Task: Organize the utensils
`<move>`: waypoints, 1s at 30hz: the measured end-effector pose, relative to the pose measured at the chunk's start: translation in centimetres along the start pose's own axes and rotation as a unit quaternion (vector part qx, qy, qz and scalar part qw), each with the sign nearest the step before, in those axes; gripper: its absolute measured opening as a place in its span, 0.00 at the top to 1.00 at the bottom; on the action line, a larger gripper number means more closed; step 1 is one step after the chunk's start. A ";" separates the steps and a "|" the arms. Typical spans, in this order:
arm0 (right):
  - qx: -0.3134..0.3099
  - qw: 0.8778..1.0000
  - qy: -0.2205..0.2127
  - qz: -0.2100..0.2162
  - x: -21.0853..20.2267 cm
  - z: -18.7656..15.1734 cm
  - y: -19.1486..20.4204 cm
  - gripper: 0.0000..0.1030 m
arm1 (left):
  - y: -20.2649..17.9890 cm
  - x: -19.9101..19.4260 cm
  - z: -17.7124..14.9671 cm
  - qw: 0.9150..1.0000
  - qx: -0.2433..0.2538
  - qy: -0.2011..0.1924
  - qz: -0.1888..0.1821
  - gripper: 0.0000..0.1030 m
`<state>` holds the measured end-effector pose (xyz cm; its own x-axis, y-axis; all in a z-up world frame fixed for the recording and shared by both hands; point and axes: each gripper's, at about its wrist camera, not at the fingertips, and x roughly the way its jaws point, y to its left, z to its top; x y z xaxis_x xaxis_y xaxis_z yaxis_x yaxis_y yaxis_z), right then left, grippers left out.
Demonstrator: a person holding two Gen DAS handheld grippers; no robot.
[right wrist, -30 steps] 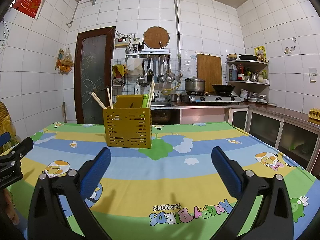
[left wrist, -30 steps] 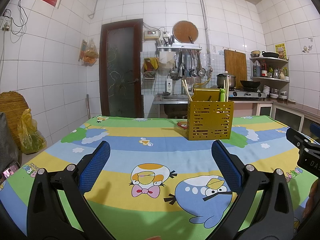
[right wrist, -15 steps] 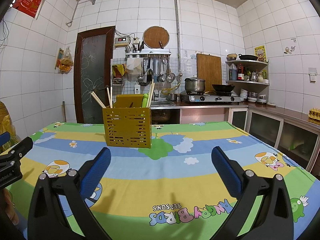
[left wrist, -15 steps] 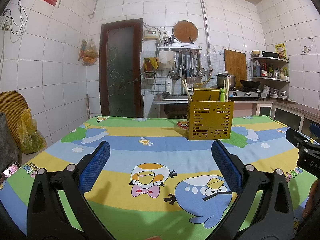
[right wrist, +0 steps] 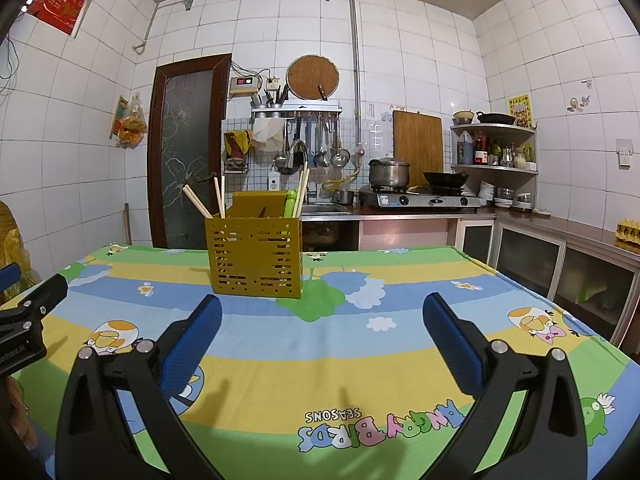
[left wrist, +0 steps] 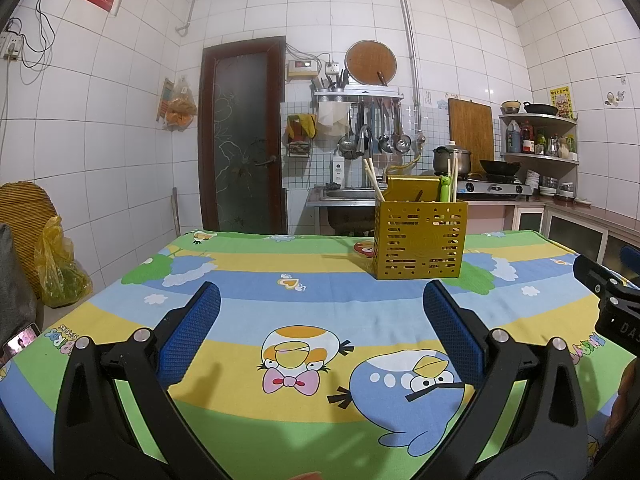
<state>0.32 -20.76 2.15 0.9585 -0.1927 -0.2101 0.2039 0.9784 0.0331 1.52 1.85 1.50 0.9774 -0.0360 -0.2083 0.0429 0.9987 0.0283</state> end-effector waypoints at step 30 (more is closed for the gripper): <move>-0.002 1.000 0.001 -0.001 0.0 0.0 0.1 0.05 | -0.2 -0.3 -0.6 1.000 0.003 -0.007 -0.004 0.05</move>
<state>0.30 -20.67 2.11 0.9577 -0.1943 -0.2121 0.2050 0.9783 0.0295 1.08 1.71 0.98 0.9798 -0.0445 -0.1949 0.0519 0.9981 0.0326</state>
